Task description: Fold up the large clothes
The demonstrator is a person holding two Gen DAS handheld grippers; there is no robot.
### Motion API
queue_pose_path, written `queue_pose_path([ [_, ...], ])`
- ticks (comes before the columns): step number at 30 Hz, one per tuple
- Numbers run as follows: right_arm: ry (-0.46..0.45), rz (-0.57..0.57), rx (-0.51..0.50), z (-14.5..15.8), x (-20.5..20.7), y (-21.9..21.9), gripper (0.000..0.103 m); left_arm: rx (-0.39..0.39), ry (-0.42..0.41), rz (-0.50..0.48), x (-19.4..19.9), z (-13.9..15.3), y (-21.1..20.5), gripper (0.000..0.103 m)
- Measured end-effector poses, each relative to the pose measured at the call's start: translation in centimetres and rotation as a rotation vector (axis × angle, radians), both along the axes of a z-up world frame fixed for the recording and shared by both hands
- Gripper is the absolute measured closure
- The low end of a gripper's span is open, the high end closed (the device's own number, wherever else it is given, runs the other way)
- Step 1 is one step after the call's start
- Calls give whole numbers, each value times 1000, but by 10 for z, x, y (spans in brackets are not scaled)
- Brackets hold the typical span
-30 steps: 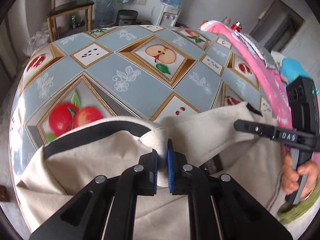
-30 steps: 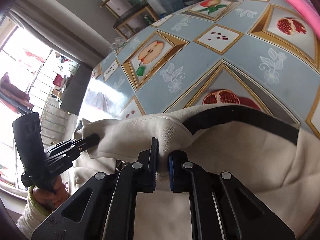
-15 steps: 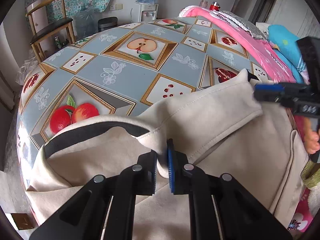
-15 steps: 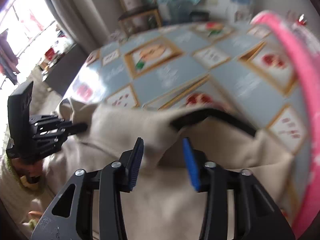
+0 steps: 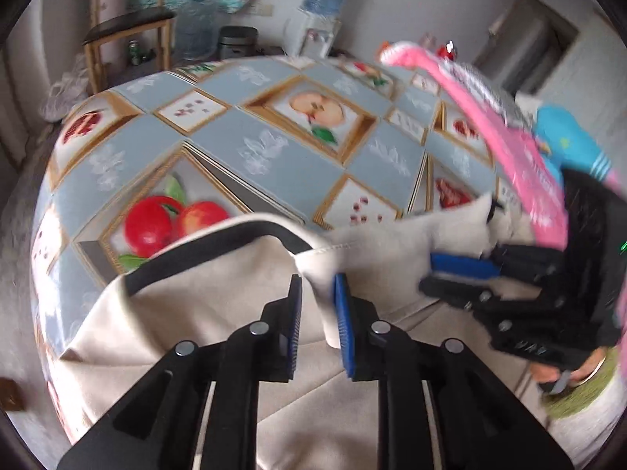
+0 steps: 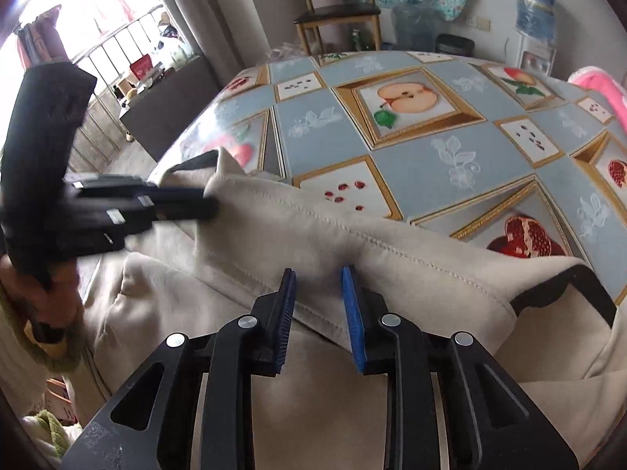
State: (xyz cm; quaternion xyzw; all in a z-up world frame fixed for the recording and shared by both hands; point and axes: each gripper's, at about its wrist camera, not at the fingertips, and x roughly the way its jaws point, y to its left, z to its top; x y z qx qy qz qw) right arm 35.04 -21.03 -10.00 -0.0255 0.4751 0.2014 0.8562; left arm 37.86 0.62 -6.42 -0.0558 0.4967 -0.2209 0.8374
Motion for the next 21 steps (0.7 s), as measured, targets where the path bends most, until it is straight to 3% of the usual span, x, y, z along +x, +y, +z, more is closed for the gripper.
queue_pose_path([
  [2, -16, 6, -25, -1, -2, 5, 78, -46, -39, 3, -8, 14, 3, 88],
  [4, -24, 9, -55, -1, -1, 11, 78, -82, -31, -58, -14, 17, -10, 88],
  [6, -33, 17, -87, -5, 4, 18, 78, -63, -6, -94, -16, 8, -26, 88],
  [9, -30, 30, -120, -7, 0, 16, 78, 41, 66, -102, -14, -22, -45, 88],
  [14, -27, -19, -173, -7, -4, -17, 78, -21, 53, -68, -17, -28, -37, 88],
  [16, 17, -86, -59, -2, -1, -47, 78, -11, 38, -67, -20, -28, -38, 88],
  [18, 52, -148, 121, 9, -3, -77, 69, 8, 22, -67, -22, -28, -41, 88],
  [20, 39, -217, 203, 18, -7, -99, 59, 12, 18, -65, -21, -27, -41, 88],
  [21, 50, -251, 217, 19, -7, -107, 58, 10, 18, -66, -21, -26, -41, 88],
])
